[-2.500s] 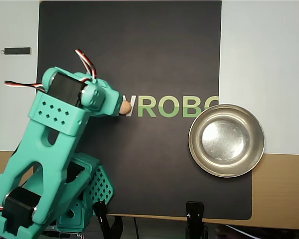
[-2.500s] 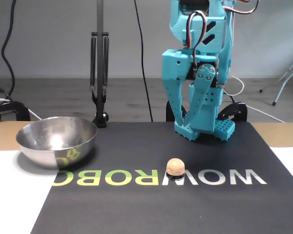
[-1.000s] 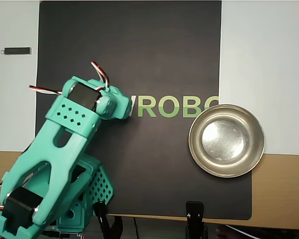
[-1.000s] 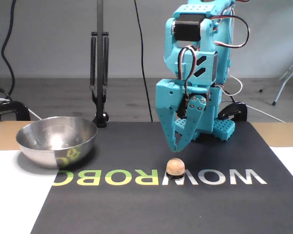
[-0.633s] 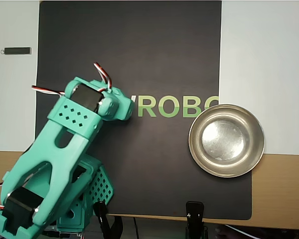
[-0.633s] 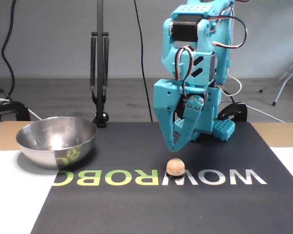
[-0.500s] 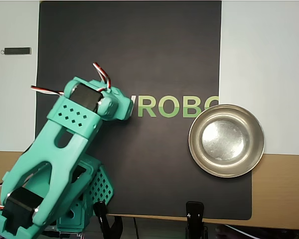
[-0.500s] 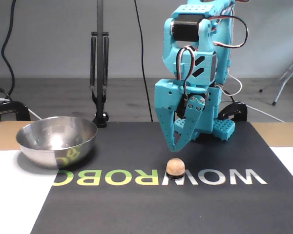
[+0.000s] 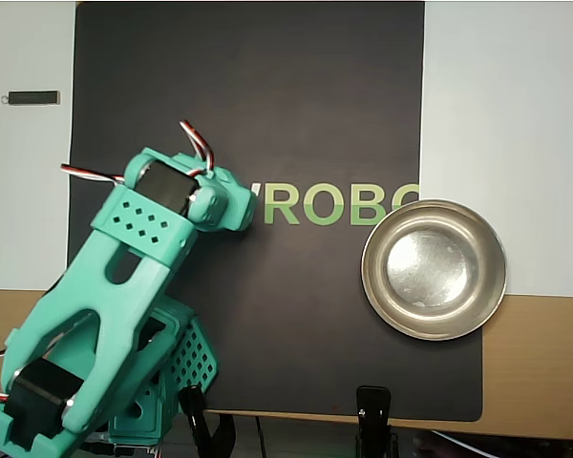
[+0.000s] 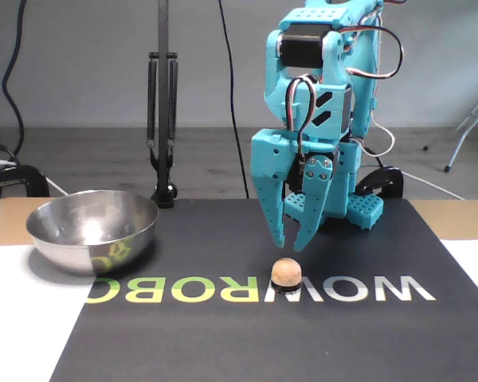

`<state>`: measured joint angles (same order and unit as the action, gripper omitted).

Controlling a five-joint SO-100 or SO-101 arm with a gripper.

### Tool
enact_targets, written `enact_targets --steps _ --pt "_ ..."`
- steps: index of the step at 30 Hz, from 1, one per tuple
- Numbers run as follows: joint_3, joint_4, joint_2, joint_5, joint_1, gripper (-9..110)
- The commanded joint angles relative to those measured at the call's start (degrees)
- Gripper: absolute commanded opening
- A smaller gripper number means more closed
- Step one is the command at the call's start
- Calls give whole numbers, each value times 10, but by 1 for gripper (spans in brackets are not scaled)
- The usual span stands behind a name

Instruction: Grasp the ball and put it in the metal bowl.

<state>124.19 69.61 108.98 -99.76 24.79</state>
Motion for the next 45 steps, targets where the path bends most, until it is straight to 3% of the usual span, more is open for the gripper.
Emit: enact_targets --steps 1,29,33,45 --pt "-3 4 2 -4 -1 30" --pt "-13 -4 -38 -4 18 33" --pt "-13 -4 -38 -4 17 41" --pt "-13 -4 -38 -4 7 42"
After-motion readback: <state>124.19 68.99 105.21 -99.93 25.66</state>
